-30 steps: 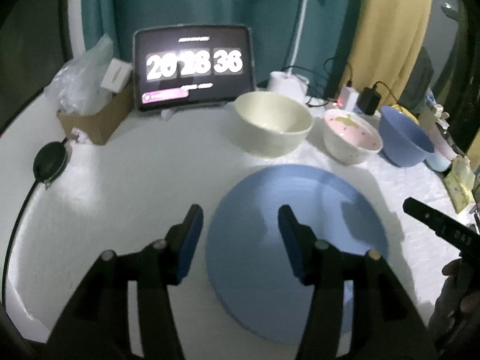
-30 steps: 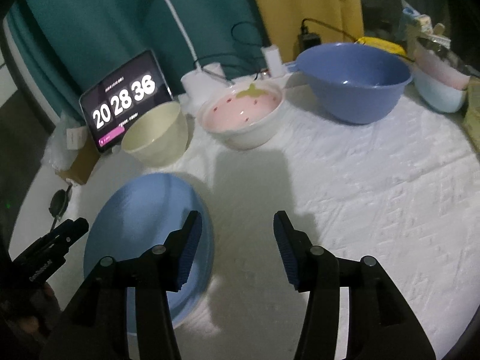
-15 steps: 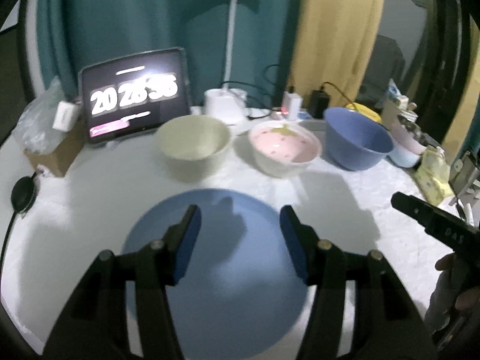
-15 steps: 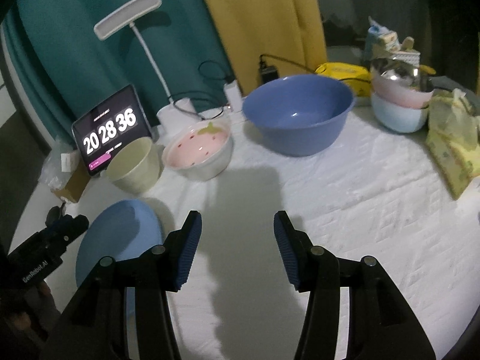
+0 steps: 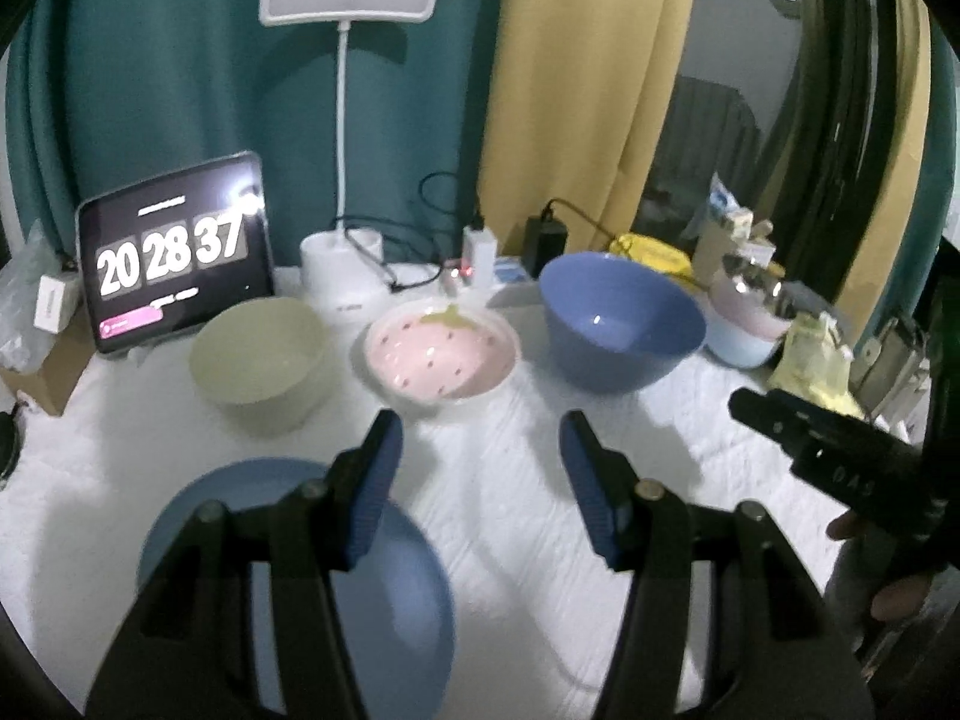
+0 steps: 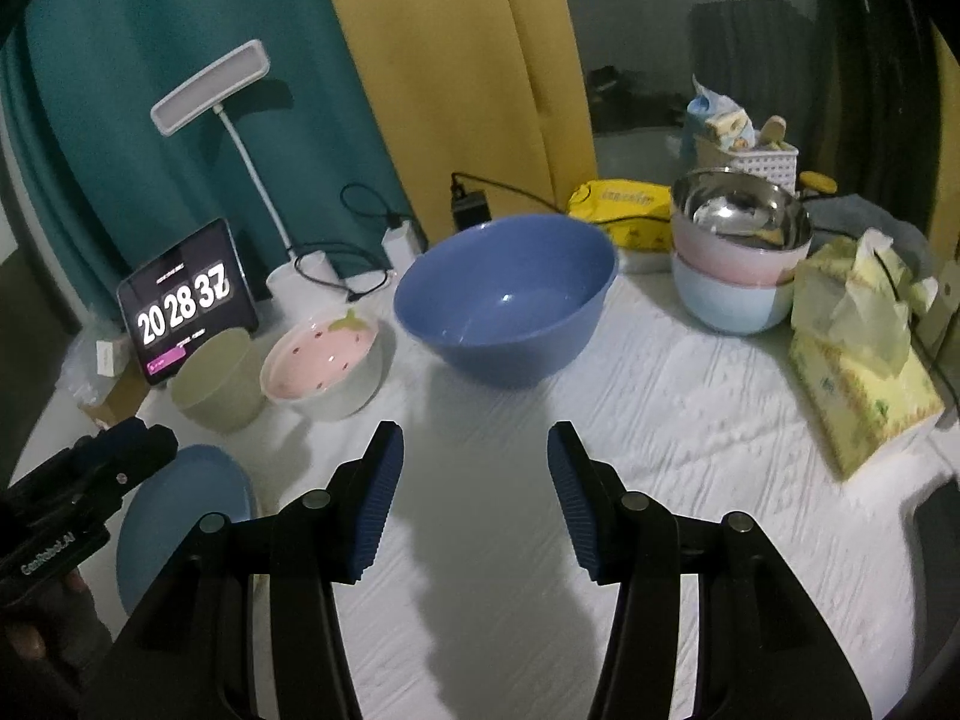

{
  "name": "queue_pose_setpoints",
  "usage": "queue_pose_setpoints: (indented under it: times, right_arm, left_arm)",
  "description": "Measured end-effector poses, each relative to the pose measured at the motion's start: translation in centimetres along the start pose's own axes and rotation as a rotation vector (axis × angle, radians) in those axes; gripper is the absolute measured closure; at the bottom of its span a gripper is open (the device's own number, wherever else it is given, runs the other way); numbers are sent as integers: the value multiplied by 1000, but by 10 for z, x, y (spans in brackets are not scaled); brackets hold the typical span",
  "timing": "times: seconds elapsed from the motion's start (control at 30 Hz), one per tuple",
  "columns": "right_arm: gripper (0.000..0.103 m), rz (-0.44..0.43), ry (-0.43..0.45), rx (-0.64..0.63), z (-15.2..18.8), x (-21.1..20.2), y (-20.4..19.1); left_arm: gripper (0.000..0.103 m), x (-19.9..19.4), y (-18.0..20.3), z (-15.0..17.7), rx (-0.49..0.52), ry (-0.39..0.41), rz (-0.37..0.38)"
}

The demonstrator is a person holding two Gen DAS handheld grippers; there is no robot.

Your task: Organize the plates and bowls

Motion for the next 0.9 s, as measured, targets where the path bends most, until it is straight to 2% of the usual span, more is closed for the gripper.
queue_pose_setpoints:
  times: [0.23,0.47,0.9]
  right_arm:
    - [50,14,19,-20,-22,15,15]
    - [50,45,12,-21,-44,47,37]
    - [50,70,-32,5,-43,106,62]
  left_arm:
    - [47,25,17,-20,6,28,33]
    - [47,57,36,-34,39,56,26]
    - [47,123,52,-29,36,-31,51]
Point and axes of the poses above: each gripper's, at about its wrist camera, not at the fingertips, and x roughly the way its jaws point, y to its right, z to its underside, the point moved 8 cm from there along x, roughly the way its jaws point, and after that the axes turned 5 degrees about z, right-handed, at the moved point
